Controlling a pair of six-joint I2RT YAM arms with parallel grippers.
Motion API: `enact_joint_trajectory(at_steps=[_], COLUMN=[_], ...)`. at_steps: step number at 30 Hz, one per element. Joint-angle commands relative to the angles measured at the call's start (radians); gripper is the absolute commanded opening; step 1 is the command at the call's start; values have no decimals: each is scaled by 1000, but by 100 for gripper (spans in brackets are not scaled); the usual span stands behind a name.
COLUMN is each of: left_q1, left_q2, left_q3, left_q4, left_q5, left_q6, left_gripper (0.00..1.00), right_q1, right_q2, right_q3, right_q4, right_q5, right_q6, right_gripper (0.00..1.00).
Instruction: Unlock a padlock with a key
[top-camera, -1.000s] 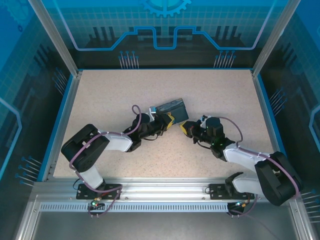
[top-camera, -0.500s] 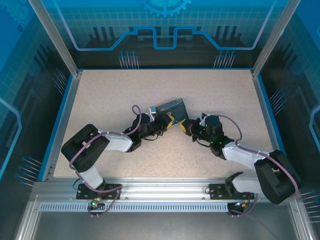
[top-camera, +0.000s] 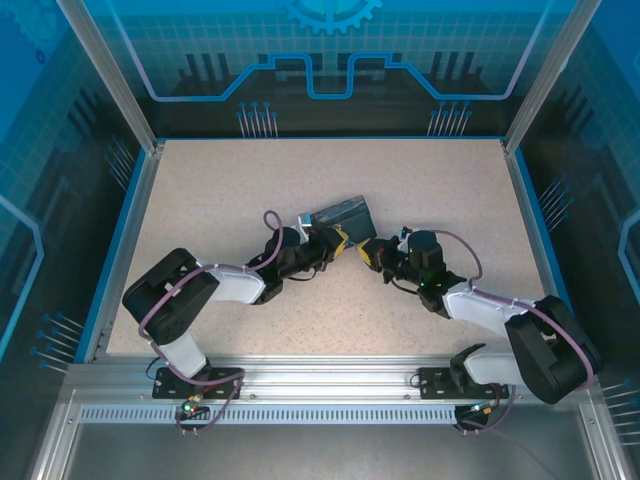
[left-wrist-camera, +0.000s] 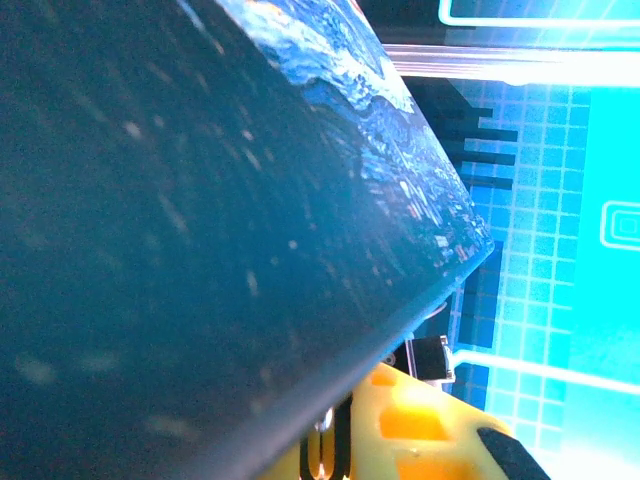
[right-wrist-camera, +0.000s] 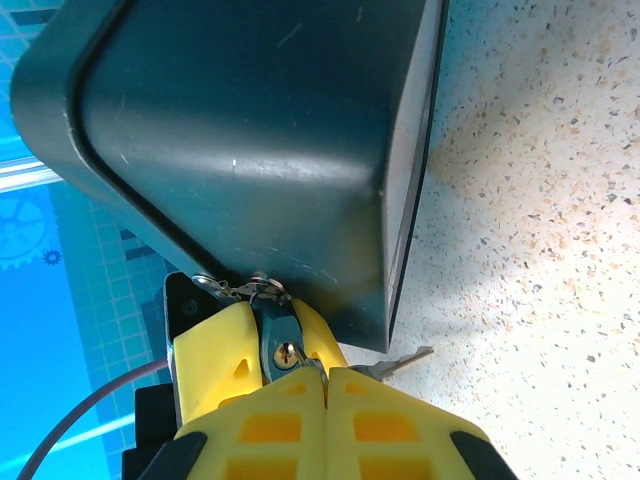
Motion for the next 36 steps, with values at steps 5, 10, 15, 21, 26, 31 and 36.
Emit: enact_joint_trajectory(at_steps=[5,10,15,21,26,31,36], left_q1=[-11,-13,-14,-16,-17,-18,-27], left_q2=[-2,1,4,4,4,7,10], left_q3=[8,8,5,2,3,9,14], left_q4=[91,91,95,95,97,101,119], left_q5=[1,1,-3,-3,-3,-3,-5], left_q6=[1,2,3,3,3,-2,-8], left_gripper=[0,0,0,0,0,0,0], right_q1=[24,25,24,24,23,23,25], right_q2=[14,1,-16,-29,-34,-10,28], right_q3=[44,51,51,50,55,52,19], right_q4=[29,21,6,-5,-18,-5,73], right_q5=[12,14,20,25,29,23,7], right_q6=[2,-2,-8,-14,-23,-28,-16], right_gripper=[0,0,0,0,0,0,0])
